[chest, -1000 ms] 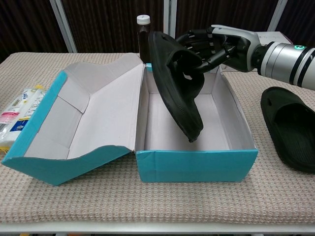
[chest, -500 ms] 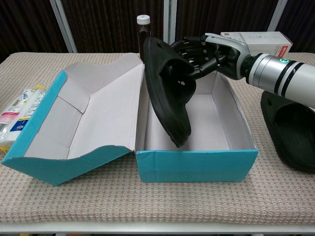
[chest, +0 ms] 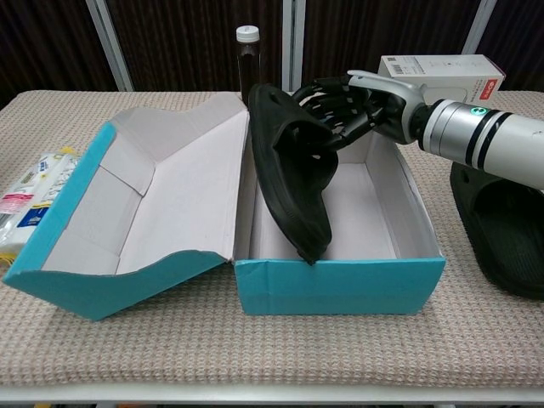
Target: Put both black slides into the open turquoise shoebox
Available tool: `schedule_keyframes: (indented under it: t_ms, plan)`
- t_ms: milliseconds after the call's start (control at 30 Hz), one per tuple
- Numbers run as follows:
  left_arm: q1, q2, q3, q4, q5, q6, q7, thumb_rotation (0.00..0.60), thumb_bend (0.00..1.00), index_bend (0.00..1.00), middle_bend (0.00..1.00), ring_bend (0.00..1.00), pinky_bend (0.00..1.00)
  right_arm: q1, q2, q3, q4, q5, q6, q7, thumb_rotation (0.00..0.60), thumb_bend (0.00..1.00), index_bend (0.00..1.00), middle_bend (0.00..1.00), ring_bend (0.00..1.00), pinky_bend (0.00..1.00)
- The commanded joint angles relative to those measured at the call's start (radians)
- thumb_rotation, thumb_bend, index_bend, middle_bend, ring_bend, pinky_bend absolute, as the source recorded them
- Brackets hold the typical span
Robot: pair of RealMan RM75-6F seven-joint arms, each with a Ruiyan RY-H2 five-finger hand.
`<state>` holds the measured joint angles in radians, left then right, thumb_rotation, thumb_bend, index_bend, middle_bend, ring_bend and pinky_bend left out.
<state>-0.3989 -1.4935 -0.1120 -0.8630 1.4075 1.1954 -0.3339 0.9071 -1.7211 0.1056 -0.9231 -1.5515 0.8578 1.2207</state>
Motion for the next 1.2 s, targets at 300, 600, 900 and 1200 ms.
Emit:
schedule_keyframes:
  t_ms: [300, 600, 900, 1200]
  plan:
    - [-0.001, -0.014, 0.001, 0.036, 0.004, 0.001, -0.025, 0.600, 0.13, 0.35, 0.31, 0.22, 0.31, 0.013, -0.053, -0.002, 0.051, 0.010, 0.002, -0.026, 0.600, 0.08, 0.43, 0.41, 0.32, 0.31]
    - [-0.002, -0.020, 0.003, 0.056, 0.008, 0.000, -0.045, 0.600, 0.13, 0.35, 0.31, 0.22, 0.31, 0.010, -0.088, 0.013, 0.082, 0.025, 0.032, -0.024, 0.600, 0.08, 0.44, 0.40, 0.32, 0.31]
    - [-0.008, -0.029, 0.006, 0.074, 0.015, -0.004, -0.059, 0.600, 0.13, 0.35, 0.31, 0.22, 0.31, 0.015, -0.106, -0.006, 0.105, 0.025, -0.001, -0.025, 0.600, 0.08, 0.43, 0.40, 0.32, 0.31]
    - [-0.009, -0.032, 0.007, 0.085, 0.014, -0.009, -0.068, 0.600, 0.13, 0.35, 0.31, 0.22, 0.31, 0.023, -0.119, -0.019, 0.127, 0.020, -0.021, -0.027, 0.600, 0.09, 0.42, 0.39, 0.32, 0.31]
